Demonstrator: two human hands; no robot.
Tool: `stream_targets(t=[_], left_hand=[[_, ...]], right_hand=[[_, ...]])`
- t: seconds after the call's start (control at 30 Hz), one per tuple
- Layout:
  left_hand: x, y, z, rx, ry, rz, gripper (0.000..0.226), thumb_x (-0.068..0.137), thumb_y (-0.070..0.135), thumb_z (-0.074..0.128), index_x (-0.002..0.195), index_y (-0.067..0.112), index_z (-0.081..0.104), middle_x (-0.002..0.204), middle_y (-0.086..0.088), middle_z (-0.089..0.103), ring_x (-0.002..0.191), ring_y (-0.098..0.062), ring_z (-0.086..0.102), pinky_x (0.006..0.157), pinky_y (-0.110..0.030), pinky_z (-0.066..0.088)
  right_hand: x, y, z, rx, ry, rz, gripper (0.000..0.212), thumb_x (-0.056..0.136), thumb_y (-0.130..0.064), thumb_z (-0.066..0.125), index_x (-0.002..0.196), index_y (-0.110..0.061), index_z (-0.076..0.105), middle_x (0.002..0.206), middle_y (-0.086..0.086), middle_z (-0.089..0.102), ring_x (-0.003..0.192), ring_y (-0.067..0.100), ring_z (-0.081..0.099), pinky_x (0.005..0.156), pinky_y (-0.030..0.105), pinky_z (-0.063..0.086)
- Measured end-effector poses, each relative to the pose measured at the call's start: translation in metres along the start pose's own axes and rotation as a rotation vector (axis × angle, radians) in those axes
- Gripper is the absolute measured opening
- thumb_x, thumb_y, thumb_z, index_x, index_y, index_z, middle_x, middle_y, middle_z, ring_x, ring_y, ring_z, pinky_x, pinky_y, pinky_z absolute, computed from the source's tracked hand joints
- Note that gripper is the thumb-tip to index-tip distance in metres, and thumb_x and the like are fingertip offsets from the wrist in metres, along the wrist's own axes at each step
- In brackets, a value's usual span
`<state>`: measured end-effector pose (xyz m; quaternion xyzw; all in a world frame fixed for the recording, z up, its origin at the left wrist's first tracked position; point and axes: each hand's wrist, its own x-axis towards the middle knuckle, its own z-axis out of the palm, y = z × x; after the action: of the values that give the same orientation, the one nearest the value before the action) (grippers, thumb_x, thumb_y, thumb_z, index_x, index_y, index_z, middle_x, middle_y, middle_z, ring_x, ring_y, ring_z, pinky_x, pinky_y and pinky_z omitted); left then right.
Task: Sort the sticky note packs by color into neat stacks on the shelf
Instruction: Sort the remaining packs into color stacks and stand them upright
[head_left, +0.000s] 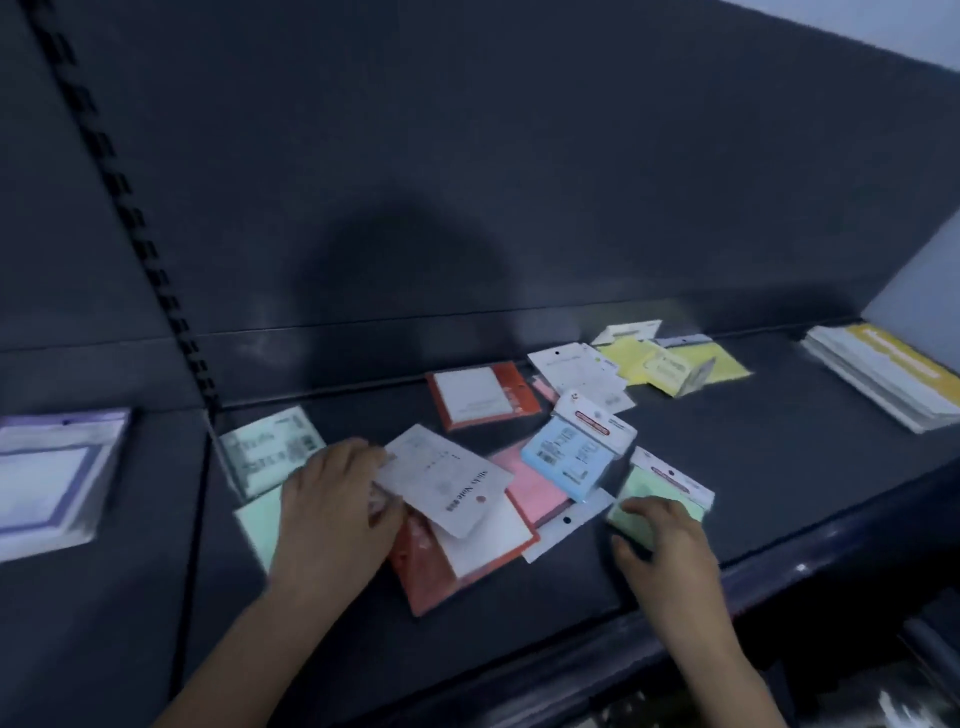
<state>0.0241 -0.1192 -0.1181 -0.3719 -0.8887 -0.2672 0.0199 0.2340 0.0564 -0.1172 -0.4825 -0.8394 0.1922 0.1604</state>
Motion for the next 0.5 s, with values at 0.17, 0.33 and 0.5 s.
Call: stream_targets(t=[0.17, 0.33, 0.5], left_hand=[[-0.022, -0.017, -0.016, 0.082, -0.086, -0.347, 0.074, 0.075, 0.069, 0.049, 0.131, 0.021, 0.044, 0.139, 0.004, 0.041, 0.13, -0.022, 0.034, 0.105, -0.042, 0.026], [-0.035, -0.019, -0.019, 0.057, -0.109, -0.42, 0.084, 0.073, 0.066, 0.059, 0.14, 0.022, 0.033, 0.146, 0.008, 0.028, 0.135, -0.016, 0.022, 0.11, -0.041, 0.021], [-0.042, -0.023, -0.023, 0.108, -0.128, -0.317, 0.085, 0.067, 0.058, 0.072, 0.135, 0.016, 0.043, 0.14, 0.001, 0.041, 0.124, -0.023, 0.035, 0.101, -0.034, 0.033]], right_hand=[[0.051, 0.019, -0.009, -0.174, -0.271, 0.032, 0.075, 0.078, -0.048, 0.066, 0.14, -0.022, 0.033, 0.147, 0.001, 0.032, 0.135, 0.023, 0.03, 0.109, 0.042, 0.03], [0.068, 0.019, -0.02, -0.258, -0.365, 0.017, 0.093, 0.075, -0.059, 0.064, 0.146, -0.025, 0.015, 0.149, 0.001, 0.023, 0.137, 0.025, 0.022, 0.105, 0.044, 0.031], [0.067, 0.01, -0.024, -0.293, -0.421, 0.014, 0.102, 0.068, -0.06, 0.07, 0.146, -0.025, 0.014, 0.145, 0.007, 0.025, 0.134, 0.03, 0.025, 0.106, 0.044, 0.03]])
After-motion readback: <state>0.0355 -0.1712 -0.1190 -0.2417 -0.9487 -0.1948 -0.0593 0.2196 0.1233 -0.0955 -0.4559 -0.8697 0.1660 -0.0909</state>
